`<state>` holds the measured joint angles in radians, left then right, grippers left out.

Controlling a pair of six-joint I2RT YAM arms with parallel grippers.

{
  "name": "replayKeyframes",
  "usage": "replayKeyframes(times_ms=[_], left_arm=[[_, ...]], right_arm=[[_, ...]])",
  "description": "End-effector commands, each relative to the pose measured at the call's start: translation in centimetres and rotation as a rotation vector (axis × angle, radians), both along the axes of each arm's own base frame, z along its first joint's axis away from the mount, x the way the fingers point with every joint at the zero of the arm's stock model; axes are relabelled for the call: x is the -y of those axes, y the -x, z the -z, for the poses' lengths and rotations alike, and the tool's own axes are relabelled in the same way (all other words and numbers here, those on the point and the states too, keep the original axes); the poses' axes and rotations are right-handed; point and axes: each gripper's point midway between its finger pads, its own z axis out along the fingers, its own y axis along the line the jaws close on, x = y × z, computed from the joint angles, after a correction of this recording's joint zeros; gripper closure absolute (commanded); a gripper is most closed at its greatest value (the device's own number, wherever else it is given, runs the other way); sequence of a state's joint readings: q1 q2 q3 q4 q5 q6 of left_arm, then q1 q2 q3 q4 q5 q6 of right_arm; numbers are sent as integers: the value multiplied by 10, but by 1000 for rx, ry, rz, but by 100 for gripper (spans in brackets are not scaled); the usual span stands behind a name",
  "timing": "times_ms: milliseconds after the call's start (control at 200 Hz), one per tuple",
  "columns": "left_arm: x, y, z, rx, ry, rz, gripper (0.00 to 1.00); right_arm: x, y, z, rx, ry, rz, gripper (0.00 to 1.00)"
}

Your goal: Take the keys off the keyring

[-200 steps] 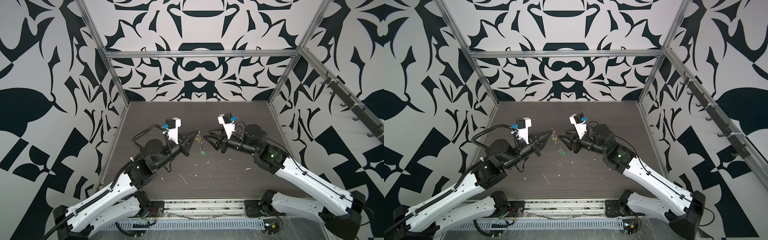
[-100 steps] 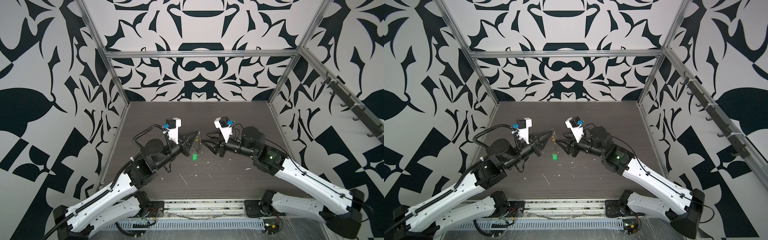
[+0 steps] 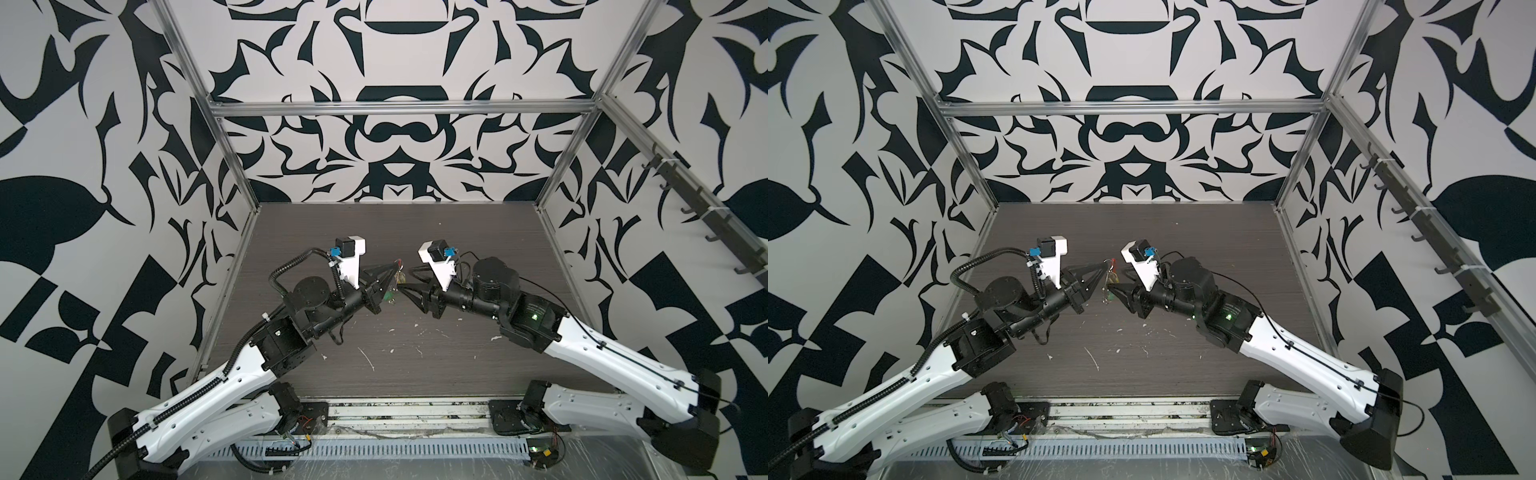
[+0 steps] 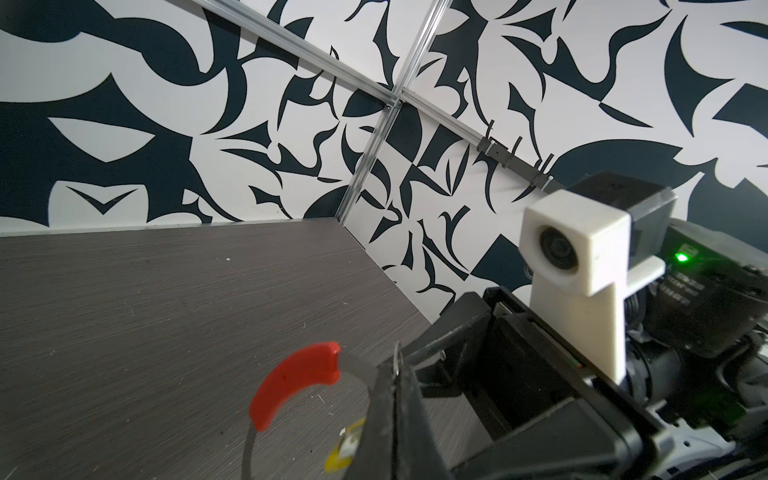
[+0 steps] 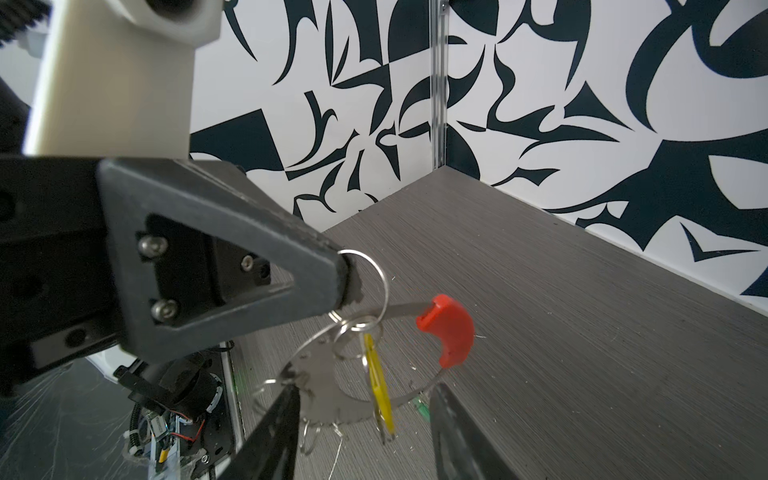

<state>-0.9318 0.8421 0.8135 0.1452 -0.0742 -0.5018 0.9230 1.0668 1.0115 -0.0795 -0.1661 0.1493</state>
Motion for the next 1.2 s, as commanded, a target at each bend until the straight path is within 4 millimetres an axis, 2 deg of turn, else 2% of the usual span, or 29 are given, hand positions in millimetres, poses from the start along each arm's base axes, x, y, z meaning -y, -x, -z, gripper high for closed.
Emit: replayKeyframes(times_ms=[0, 465, 790, 935, 1200], left_arm=[[1, 6, -20, 28, 60, 28, 100], [4, 8, -16, 21, 62, 49, 100], [7, 8, -14, 12, 59, 60, 100], [4, 7, -13, 9, 58, 45, 100], [2, 6, -12, 13, 51, 29, 100]], right_arm=[[-2, -4, -22, 70, -29, 17, 49], [-7, -5, -28, 105, -27, 0, 60], [-8, -4, -32, 124, -28, -7, 62], [-8, -2, -32, 122, -23, -15, 70], [-8, -1, -28, 108, -8, -21, 94]])
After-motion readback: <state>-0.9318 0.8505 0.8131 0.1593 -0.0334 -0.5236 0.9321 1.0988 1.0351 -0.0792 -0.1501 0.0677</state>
